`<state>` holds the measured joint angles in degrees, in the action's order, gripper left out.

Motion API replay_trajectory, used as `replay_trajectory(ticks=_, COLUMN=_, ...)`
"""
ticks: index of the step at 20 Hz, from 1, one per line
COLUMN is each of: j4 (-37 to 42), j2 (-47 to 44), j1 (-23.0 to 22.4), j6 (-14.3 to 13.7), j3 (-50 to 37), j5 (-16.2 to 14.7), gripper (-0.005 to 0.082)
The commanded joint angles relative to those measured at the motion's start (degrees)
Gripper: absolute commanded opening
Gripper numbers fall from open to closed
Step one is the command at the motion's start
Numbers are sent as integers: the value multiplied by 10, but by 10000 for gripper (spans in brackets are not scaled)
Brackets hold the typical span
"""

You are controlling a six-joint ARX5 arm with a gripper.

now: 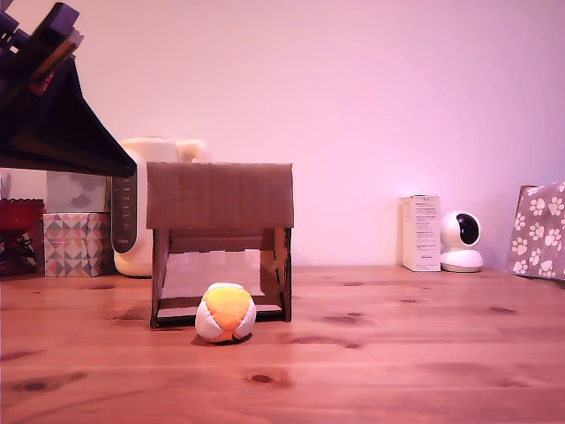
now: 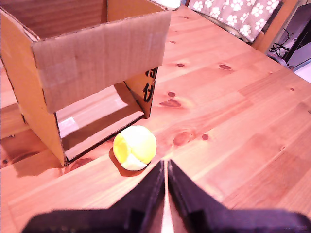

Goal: Drop the footbag into the cardboard dice tower

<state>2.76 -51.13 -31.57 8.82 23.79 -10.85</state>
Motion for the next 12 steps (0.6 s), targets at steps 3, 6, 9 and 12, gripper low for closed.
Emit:
replay_trajectory(ticks=3, j4=2, j2=-2, j1=1, j6=2, j3=-9, j5=-1, gripper=-16)
replay_trajectory(ticks=6, j4=2, j2=-2, j1=1, j6=2, j3=-9, j5=-1, gripper=-16)
replay_trajectory(ticks=9, j4=1, j2=-2, j1=1, j6=1, j3=-9, j5=1, gripper=-17)
replay_trajectory(ticks=12, j4=10, j2=-2, j1=0, j6=2, j3=-13, j5=54, gripper=-20)
